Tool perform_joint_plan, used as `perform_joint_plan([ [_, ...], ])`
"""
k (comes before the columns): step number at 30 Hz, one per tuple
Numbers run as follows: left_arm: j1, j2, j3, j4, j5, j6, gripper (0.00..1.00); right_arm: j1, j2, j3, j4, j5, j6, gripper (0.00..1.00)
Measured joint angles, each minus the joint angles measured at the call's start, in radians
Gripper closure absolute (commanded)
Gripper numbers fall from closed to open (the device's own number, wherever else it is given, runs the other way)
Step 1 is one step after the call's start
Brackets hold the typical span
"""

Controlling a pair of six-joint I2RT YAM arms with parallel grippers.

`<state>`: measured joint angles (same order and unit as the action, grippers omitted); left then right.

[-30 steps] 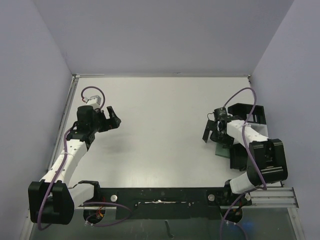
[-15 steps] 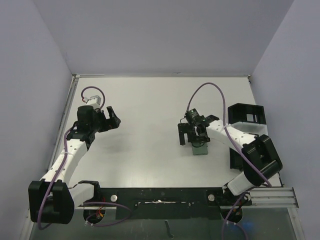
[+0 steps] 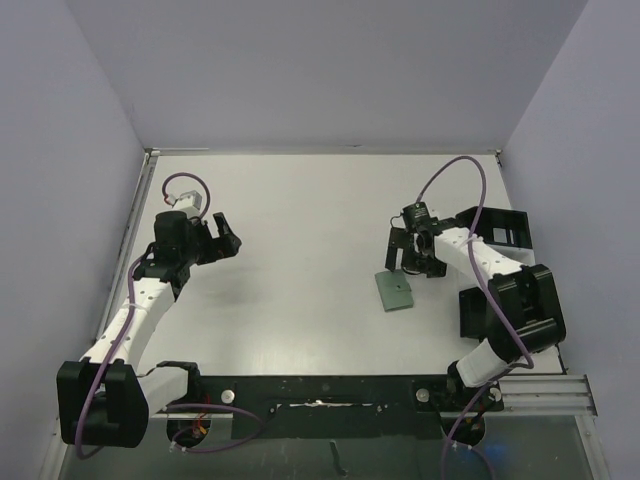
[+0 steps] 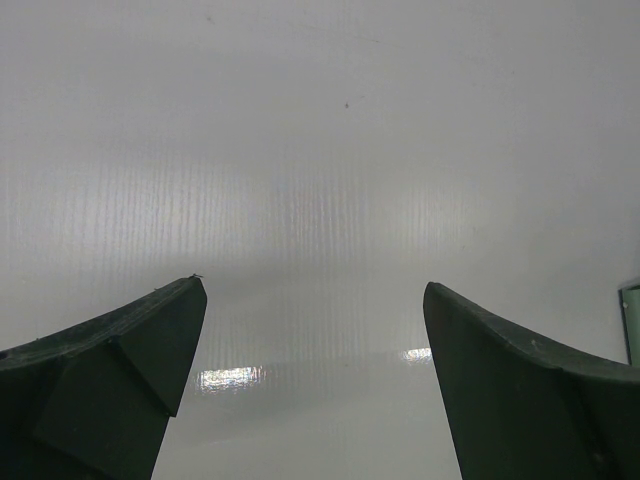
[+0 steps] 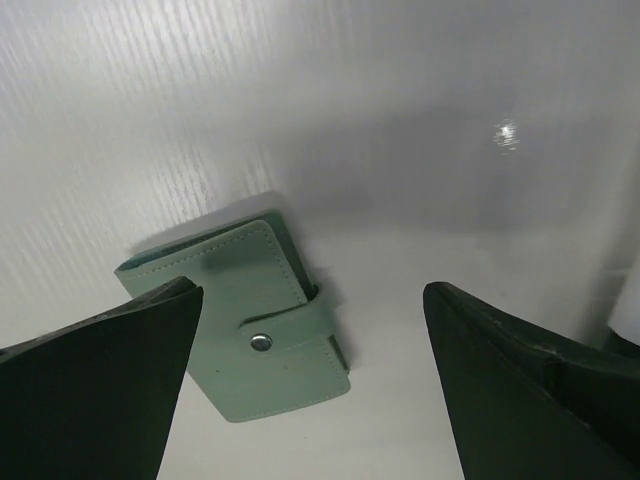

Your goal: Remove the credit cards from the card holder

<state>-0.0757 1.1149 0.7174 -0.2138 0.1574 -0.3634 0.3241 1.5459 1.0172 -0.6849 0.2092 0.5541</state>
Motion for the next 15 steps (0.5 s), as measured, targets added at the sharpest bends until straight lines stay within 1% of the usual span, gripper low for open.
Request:
perform_joint_plan([
  [4, 0.000, 0.003, 0.000, 0.000, 0.002, 0.000, 0.09, -0.001, 0.051, -0.037, 0.039, -0.106, 0.001, 0.03],
  [8, 0.000, 0.017, 0.000, -0.001, 0.002, 0.000, 0.10, 0.056, 0.075, -0.055, 0.094, -0.194, 0.009, 0.06],
  [12, 0.000, 0.018, 0.000, -0.001, 0.001, -0.001, 0.10, 0.153, 0.078, -0.060, 0.135, -0.246, 0.023, 0.09],
  [15, 0.000, 0.019, 0.000, -0.001, 0.002, -0.002, 0.10, 0.252, 0.087, -0.053, 0.142, -0.258, 0.032, 0.08],
])
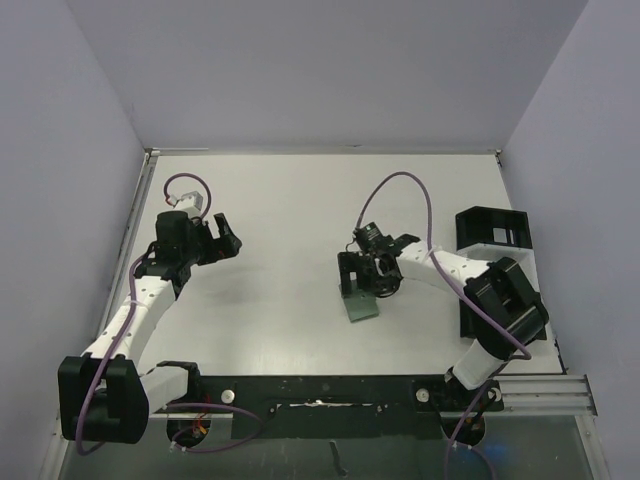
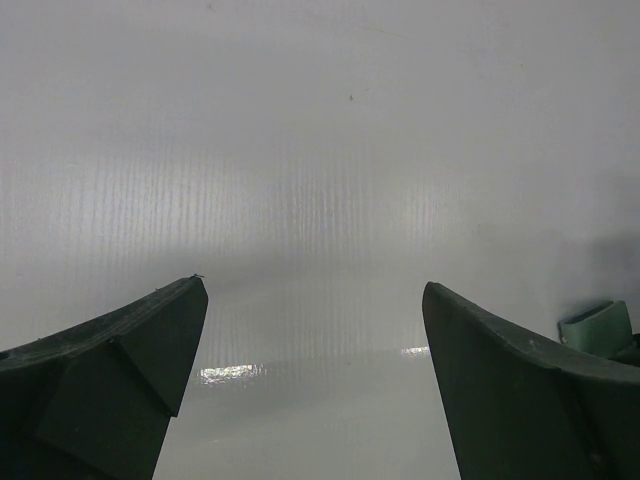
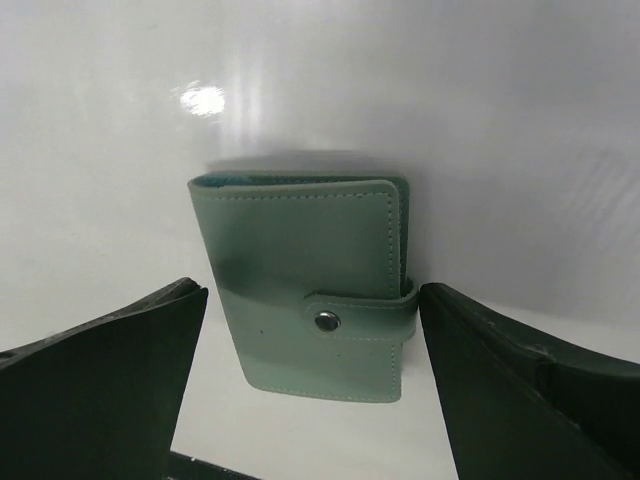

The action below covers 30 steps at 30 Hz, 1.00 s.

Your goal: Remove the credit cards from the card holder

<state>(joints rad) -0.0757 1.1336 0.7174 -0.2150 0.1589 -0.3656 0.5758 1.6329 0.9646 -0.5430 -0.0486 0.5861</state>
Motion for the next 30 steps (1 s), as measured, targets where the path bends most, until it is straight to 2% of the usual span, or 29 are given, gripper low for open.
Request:
perform_joint_plan([
  [5, 0.000, 0.007, 0.000, 0.000, 0.000, -0.001, 0.10, 0.078, -0.003, 0.081, -0.064, 0.061, 0.031, 0.01],
  [10, 0.000, 0.009, 0.000, 0.000, 0.001, -0.008, 0.11, 0.017, -0.051, 0.220, -0.208, 0.321, 0.146, 0.02],
  [13, 0.000, 0.010, 0.000, 0.000, 0.001, -0.013, 0.12, -0.103, -0.156, 0.226, -0.254, 0.433, 0.212, 0.02],
  [15, 0.000, 0.010, 0.000, 0.000, 0.000, -0.015, 0.12, -0.226, -0.240, 0.210, -0.261, 0.465, 0.237, 0.00],
  [20, 0.000, 0.010, 0.000, -0.008, -0.002, -0.015, 0.12, -0.566, -0.394, 0.169, -0.261, 0.489, 0.245, 0.04],
  [25, 0.000, 0.010, 0.000, -0.009, -0.002, -0.015, 0.12, -0.783, -0.369, 0.169, -0.259, 0.430, 0.230, 0.12],
  [30, 0.000, 0.010, 0.000, -0.010, -0.001, -0.016, 0.12, -0.854, -0.246, 0.193, -0.258, 0.359, 0.234, 0.16],
])
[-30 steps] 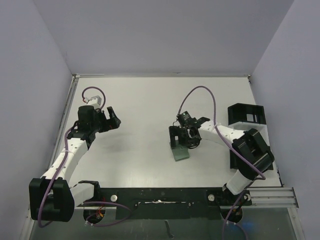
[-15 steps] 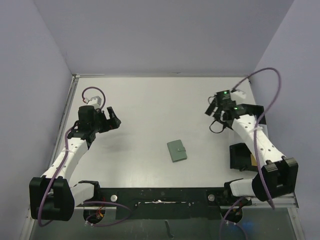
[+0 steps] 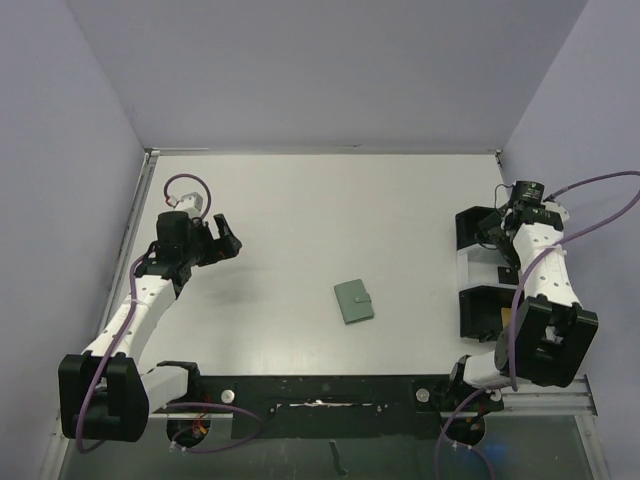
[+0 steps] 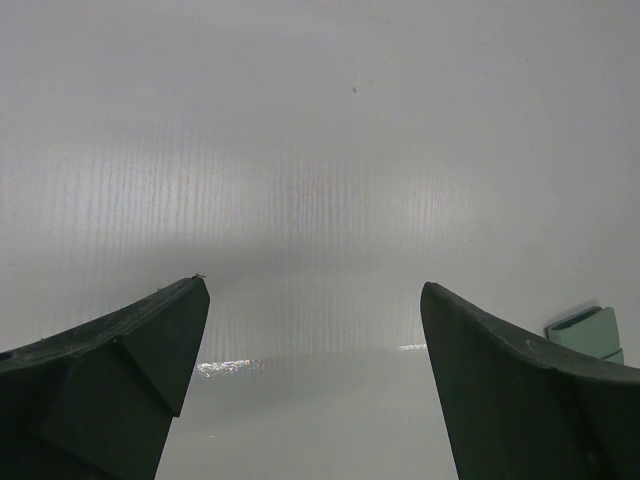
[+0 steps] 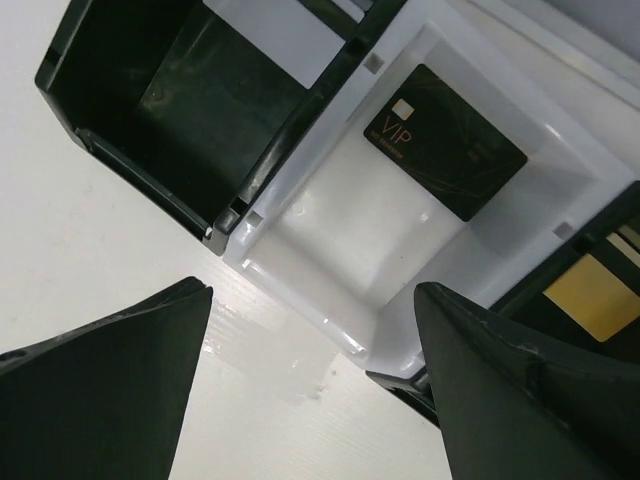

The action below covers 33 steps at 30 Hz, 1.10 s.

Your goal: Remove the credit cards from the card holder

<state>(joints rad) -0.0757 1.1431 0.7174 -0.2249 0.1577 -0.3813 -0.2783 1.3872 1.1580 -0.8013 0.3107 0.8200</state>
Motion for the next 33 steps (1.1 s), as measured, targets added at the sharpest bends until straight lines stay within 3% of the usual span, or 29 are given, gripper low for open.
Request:
perform_joint_plan([
  [8, 0.000, 0.000, 0.000, -0.003, 0.004, 0.000, 0.13, -0.068, 0.165, 0.068, 0.038, -0.139, -0.011, 0.23],
  [19, 0.000, 0.000, 0.000, -0.004, 0.009, 0.000, 0.13, -0.070, 0.327, 0.146, 0.064, -0.166, 0.019, 0.31],
  [33, 0.000, 0.004, 0.000, -0.004, 0.011, 0.000, 0.13, -0.058, 0.377, 0.160, 0.073, -0.161, 0.016, 0.54],
])
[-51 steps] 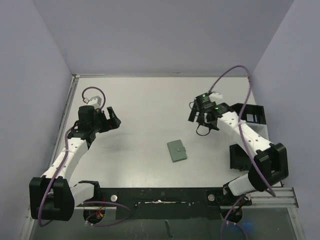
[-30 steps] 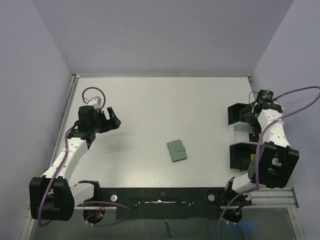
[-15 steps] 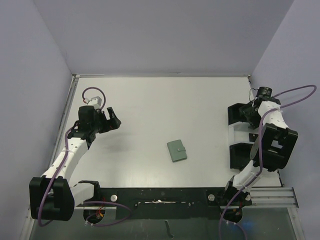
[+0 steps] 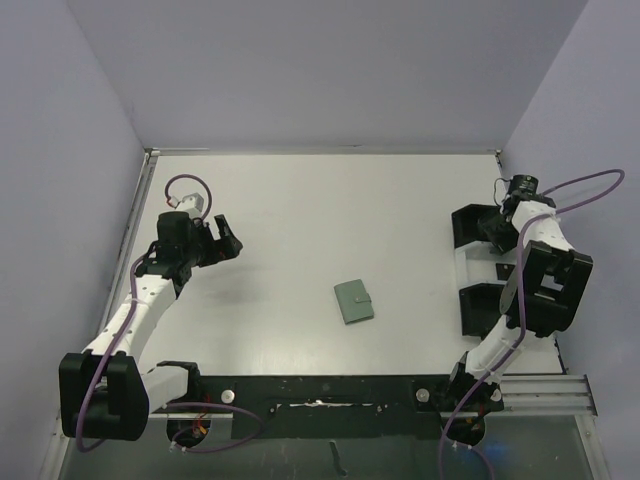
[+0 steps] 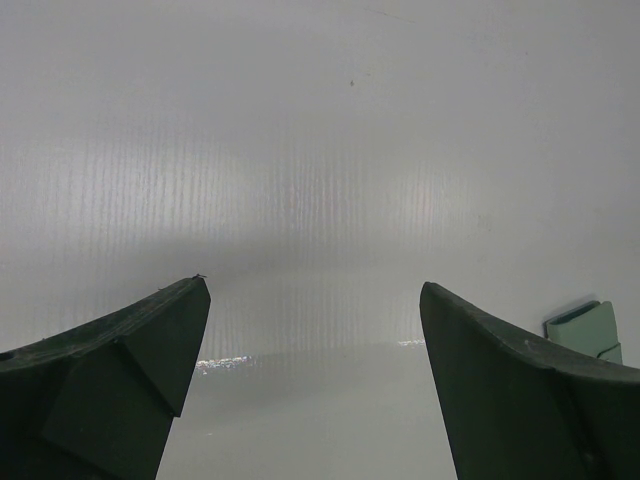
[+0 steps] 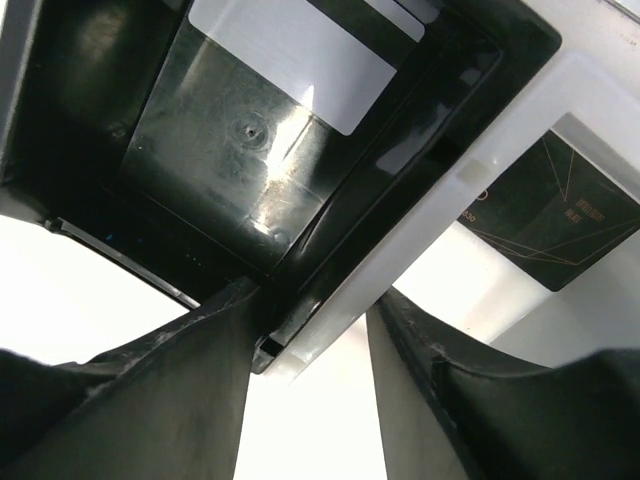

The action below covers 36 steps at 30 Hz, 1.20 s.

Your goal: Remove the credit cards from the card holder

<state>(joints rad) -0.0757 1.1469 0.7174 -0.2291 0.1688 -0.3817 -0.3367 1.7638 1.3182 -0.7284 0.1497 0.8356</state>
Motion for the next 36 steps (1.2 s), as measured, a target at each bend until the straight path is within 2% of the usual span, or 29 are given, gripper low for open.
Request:
perform_joint_plan([
  [8, 0.000, 0.010, 0.000, -0.007, 0.000, 0.000, 0.13, 0.096, -0.006, -0.033, 0.015, 0.046, -0.003, 0.59],
  [12, 0.000, 0.010, 0.000, -0.008, 0.000, 0.000, 0.13, 0.166, -0.006, -0.034, 0.007, 0.071, -0.005, 0.66],
  [28, 0.000, 0.011, 0.000, -0.014, 0.003, 0.000, 0.13, 0.462, -0.004, -0.032, 0.003, 0.098, -0.008, 0.73],
  [32, 0.000, 0.011, 0.000, -0.014, 0.003, 0.000, 0.13, 0.544, 0.019, -0.004, -0.004, 0.106, -0.020, 0.75],
  [36, 0.000, 0.013, 0.000, -0.015, 0.004, -0.001, 0.13, 0.633, 0.097, 0.096, -0.018, 0.115, -0.036, 0.77],
])
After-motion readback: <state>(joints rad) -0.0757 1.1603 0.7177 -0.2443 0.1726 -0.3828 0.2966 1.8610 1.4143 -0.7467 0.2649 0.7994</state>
